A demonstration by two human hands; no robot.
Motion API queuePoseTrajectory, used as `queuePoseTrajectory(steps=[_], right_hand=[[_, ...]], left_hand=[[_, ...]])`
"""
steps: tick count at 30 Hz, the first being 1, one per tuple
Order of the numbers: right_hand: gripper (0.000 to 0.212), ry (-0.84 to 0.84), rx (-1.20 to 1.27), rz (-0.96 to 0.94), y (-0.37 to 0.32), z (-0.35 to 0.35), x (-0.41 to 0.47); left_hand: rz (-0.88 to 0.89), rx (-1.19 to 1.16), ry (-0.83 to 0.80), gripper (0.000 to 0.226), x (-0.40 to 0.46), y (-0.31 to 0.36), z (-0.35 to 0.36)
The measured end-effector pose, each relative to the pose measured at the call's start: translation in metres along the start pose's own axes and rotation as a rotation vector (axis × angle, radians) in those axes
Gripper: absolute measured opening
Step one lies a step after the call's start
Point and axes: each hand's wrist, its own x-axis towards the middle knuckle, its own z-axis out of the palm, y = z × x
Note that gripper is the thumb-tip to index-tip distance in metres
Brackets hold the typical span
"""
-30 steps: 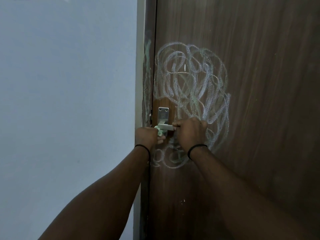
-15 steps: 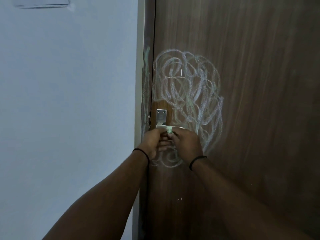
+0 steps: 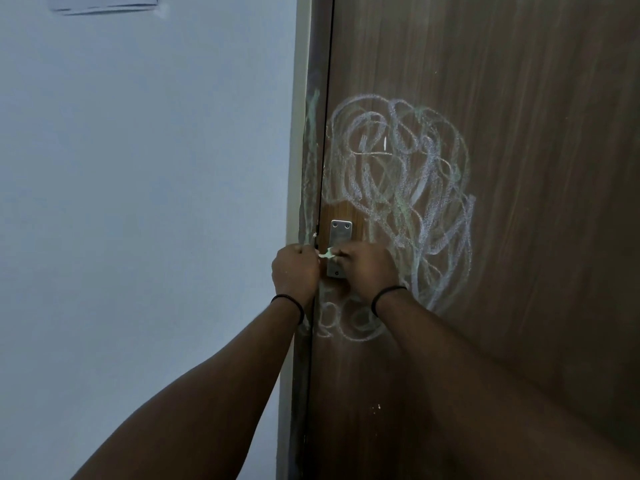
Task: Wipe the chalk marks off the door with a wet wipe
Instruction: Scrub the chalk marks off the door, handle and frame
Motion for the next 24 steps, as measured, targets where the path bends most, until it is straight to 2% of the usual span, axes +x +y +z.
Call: queuePoseTrajectory(steps=[3,6,8,13,15,17,19,24], right_hand=[[0.019,-0.020,0.001,-0.058,0.009,-0.007,-0.005],[0.019,0.087,-0.007,-0.056,0.029,-0.021,-0.021],[0.020,0.097,0.018,0.051,0.041,-0.031,-0.029],[0.011,0.100,0.254,0.362,0.040,-0.042,-0.024],[0.011,0.168,0.430,0.536,0.037,-0.042,-0.018],[0.019,0.240,0.822,0.797,0.032,-0.037,-0.017],[0.021,0.238,1.158,0.985,0.022,-0.030,-0.022],[0.034,0.255,1.479,1.095,0.006,-0.013,-0.027]], left_hand=[[0.030,0.072,0.013,0.032,0.001,-0.006,0.003],[0.079,0.147,-0.016,0.031,0.000,-0.011,0.008],[0.134,0.190,-0.056,0.030,-0.002,-0.013,0.011],[0.187,0.232,-0.132,0.023,-0.003,-0.012,0.015],[0.189,0.241,-0.145,0.024,-0.004,-0.012,0.015],[0.191,0.246,-0.164,0.025,-0.005,-0.011,0.013],[0.193,0.253,-0.188,0.026,-0.005,-0.010,0.011],[0.195,0.255,-0.213,0.028,-0.005,-0.005,0.008]])
